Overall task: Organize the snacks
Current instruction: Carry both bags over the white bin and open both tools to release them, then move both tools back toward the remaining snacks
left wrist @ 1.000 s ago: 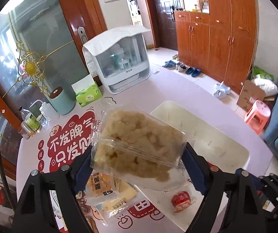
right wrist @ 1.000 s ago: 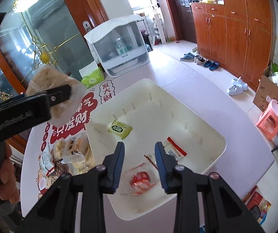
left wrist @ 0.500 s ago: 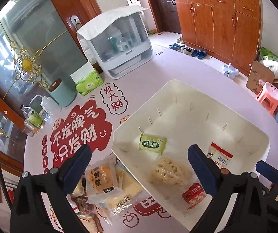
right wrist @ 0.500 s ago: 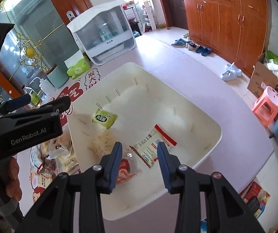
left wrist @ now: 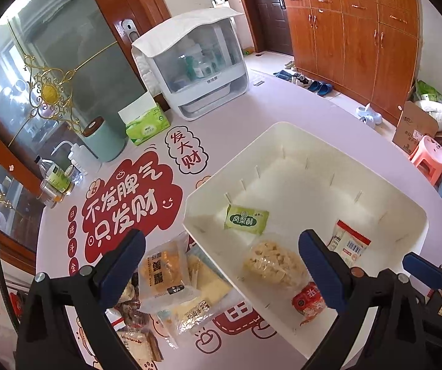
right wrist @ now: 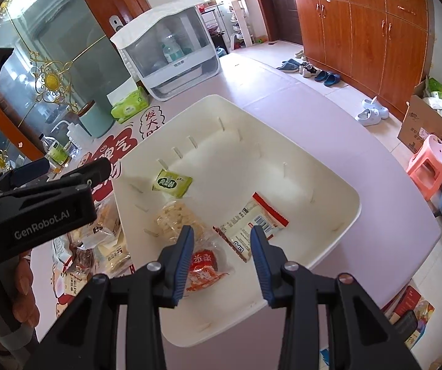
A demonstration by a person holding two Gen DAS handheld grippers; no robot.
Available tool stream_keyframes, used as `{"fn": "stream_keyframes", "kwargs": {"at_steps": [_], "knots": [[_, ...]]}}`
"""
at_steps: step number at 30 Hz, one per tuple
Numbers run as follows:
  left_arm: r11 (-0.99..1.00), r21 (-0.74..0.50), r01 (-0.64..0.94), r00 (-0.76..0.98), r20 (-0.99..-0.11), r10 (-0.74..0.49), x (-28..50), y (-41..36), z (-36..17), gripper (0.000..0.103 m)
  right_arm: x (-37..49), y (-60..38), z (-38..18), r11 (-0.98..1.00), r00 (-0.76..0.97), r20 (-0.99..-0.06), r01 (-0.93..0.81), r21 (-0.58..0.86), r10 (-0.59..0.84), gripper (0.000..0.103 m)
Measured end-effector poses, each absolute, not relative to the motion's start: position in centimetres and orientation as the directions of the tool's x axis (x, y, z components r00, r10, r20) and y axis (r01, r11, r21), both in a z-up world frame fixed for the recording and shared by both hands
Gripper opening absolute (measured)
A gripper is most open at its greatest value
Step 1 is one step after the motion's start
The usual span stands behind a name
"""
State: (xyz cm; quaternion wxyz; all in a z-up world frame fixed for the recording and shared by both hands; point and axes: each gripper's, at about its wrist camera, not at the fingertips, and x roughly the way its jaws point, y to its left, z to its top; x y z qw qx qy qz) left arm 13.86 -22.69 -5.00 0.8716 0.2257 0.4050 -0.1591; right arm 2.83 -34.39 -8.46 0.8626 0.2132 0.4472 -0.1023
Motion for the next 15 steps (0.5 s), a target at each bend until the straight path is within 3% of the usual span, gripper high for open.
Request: {"fn": "stream_keyframes", "kwargs": {"at_steps": [15], "knots": [[0.861, 0.256, 0.440, 0.628, -0.773, -0.091, 13.0, -19.4, -4.6, 0.099, 2.8, -31.9, -8.1, 0.895, 0.584, -0.812, 0.356, 0.270, 0.013, 0.039]]}}
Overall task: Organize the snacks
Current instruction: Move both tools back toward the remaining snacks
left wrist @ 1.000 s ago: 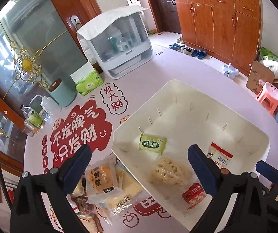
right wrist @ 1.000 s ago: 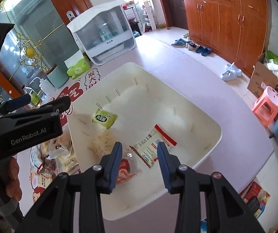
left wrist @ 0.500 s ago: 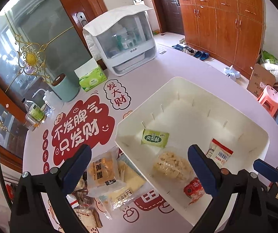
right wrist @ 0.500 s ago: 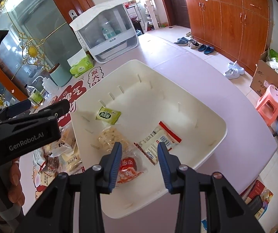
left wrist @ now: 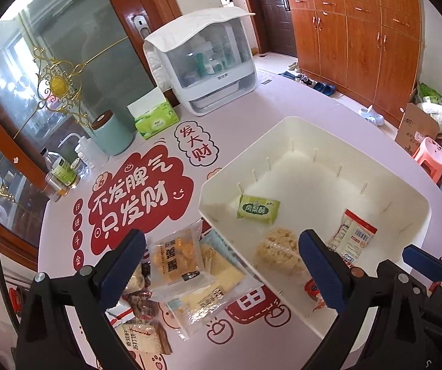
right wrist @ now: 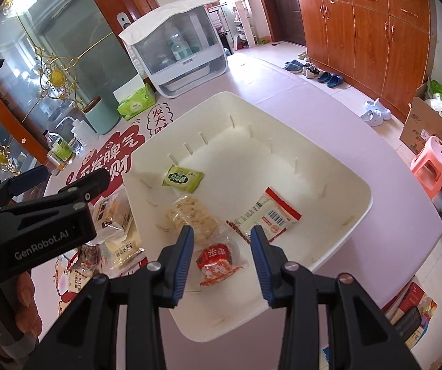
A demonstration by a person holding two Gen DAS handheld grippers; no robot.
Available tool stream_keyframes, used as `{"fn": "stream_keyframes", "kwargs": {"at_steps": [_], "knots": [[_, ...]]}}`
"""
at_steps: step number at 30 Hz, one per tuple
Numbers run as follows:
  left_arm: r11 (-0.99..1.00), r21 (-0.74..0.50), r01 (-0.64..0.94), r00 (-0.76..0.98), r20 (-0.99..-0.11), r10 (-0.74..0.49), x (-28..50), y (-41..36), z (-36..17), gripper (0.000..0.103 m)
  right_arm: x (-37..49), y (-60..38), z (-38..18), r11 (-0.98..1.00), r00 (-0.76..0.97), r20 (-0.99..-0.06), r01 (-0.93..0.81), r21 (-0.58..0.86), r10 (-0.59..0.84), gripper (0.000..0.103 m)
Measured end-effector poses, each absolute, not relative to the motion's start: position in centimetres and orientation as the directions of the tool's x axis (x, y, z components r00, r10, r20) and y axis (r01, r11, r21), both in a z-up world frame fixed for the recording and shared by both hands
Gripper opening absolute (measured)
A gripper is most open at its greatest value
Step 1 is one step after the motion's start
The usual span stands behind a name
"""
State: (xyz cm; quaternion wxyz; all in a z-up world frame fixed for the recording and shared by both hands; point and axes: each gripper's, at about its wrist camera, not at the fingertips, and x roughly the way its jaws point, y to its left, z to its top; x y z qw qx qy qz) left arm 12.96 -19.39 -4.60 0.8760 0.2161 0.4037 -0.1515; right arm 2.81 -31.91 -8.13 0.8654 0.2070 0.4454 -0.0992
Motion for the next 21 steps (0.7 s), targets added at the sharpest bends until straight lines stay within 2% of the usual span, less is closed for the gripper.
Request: {"fn": "stream_keyframes", "kwargs": {"at_steps": [13, 21], "knots": [[0.886, 0.235, 0.400, 0.634, -0.769, -0.082, 13.5, -14.1, -3.7, 0.099, 3.3, -28.1, -7.1, 0.907, 0.598, -0.801, 0.332, 0.258, 0.009, 0.039], [0.920, 0.226, 0.320, 0.661, -0.749, -0.046, 14.2, -7.4, -2.4, 0.099, 4.1, -24.6, -6.0, 0.922, 0.611, -0.791, 0.302, 0.241, 0.007, 0.039]]}}
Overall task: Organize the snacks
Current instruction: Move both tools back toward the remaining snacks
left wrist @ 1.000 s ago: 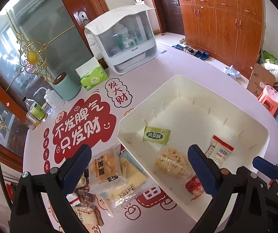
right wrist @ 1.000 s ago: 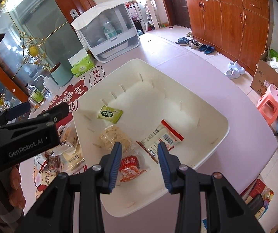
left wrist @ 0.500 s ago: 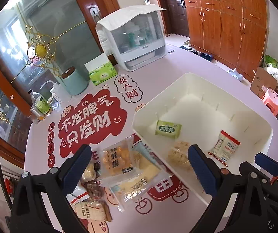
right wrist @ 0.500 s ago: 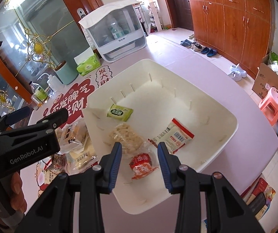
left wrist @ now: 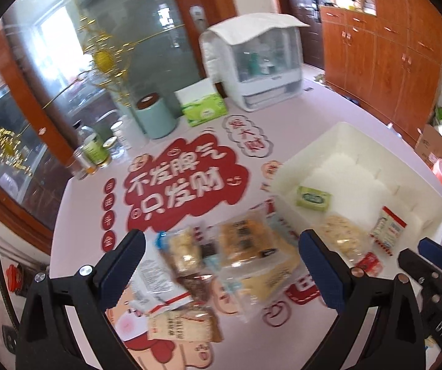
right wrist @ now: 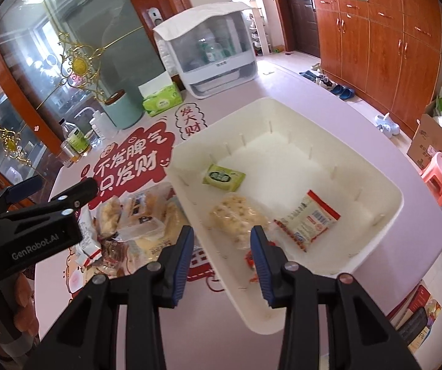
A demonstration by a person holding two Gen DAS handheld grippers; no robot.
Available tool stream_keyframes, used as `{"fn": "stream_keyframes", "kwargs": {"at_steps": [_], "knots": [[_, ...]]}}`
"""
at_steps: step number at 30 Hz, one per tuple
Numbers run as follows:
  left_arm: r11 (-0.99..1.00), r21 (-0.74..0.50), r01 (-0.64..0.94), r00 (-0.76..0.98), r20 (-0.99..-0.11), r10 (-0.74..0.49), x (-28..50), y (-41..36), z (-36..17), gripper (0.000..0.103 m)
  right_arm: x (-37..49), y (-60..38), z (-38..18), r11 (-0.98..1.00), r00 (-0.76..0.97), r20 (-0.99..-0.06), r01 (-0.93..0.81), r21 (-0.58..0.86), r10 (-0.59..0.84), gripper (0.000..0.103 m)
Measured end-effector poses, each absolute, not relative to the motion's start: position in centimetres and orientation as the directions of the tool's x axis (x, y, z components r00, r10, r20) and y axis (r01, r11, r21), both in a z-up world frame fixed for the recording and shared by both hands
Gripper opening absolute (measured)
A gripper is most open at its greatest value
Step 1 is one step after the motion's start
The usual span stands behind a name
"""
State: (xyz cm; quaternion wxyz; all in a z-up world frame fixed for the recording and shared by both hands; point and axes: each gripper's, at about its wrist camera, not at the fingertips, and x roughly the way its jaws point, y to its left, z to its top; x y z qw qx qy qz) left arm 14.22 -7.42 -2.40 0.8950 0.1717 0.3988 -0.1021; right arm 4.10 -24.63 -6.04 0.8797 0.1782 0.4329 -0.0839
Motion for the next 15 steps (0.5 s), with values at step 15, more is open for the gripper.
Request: {"fn": "stream_keyframes", "kwargs": {"at_steps": [15], "knots": [[0.988, 0.150, 0.043, 0.643, -0.761, 0.088, 16.0, 11.2, -3.5, 0.099, 8.5, -17.5, -7.0, 0.945, 0.580, -0.812, 0.233, 0.231, 0.055, 0.042]]}}
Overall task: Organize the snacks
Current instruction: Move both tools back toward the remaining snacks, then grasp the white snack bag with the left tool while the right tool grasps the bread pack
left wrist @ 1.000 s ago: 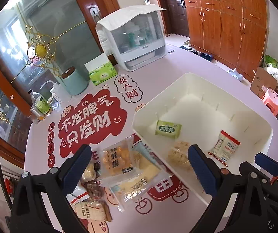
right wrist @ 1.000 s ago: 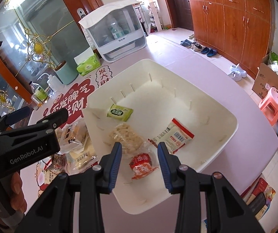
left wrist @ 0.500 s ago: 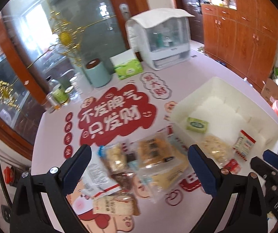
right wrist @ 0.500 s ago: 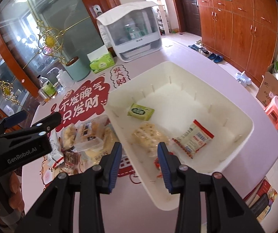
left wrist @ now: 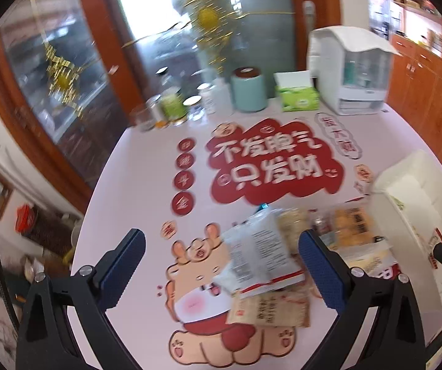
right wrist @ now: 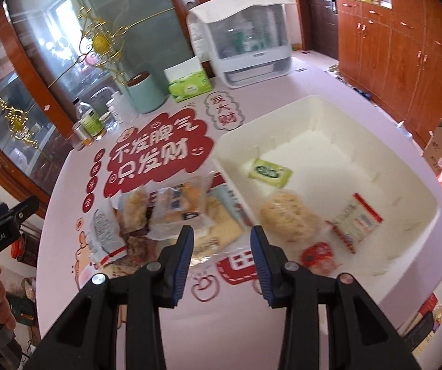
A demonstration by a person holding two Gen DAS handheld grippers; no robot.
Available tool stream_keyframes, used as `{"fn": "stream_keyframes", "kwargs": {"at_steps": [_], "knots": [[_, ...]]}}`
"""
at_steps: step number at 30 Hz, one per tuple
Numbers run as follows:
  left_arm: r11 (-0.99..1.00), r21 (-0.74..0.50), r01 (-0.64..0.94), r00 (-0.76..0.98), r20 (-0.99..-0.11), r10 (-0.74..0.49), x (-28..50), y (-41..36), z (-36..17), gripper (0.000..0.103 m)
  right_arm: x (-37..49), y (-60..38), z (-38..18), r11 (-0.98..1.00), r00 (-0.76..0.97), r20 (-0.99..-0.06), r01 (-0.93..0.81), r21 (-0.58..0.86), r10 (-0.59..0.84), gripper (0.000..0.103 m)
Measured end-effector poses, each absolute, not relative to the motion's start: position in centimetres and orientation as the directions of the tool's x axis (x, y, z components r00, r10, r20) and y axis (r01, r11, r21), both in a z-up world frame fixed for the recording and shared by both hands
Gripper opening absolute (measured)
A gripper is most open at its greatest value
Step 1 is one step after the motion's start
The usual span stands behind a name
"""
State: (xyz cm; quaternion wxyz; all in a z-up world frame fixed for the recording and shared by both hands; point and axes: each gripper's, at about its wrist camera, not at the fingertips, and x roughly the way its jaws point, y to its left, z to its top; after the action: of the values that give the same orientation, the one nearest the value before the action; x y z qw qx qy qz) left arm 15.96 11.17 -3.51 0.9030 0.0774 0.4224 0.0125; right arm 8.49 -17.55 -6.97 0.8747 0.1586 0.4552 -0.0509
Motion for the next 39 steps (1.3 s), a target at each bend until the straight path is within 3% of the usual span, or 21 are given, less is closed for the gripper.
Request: {"fn": "stream_keyframes", "kwargs": {"at_steps": [7, 11, 18, 28, 39], "knots": [[0.996, 0.085, 0.012, 0.591, -0.804, 0.061, 16.9, 15.2, -5.9, 0.099, 12.0, -15.7, -8.3, 0.940, 0.570, -0.811, 0.191, 0.283, 0.128, 0.052], [0.999, 0.037, 0.035, 0.545, -0.838, 0.012, 18.1, 15.4, -8.1, 0.099, 14.2, -15.2, -9.7, 0.939, 0.557, -0.817, 0.182, 0.292, 0.146, 0.068], [0.997, -0.020, 0.075, 0.458, -0.888, -0.052, 21.0, 13.5, -12.1, 0.099, 17.9, -13.7, -12.6, 0.952, 0.494, -0.855, 0.153, 0.264, 0.157, 0.078], [0.994, -0.092, 0.064, 0.320, -0.941, -0.108, 24.7, 11.5, -17.5, 0.099, 21.8, -11.2, -17.3, 0.993, 0.384, -0.923, 0.088, 0.083, 0.043, 0.083], [0.990, -0.137, -0.020, 0.242, -0.962, -0.128, 26.5, 11.4, -20.8, 0.099, 23.1, -10.3, -18.5, 0.996, 0.360, -0.932, 0.065, 0.059, 0.032, 0.086]]}}
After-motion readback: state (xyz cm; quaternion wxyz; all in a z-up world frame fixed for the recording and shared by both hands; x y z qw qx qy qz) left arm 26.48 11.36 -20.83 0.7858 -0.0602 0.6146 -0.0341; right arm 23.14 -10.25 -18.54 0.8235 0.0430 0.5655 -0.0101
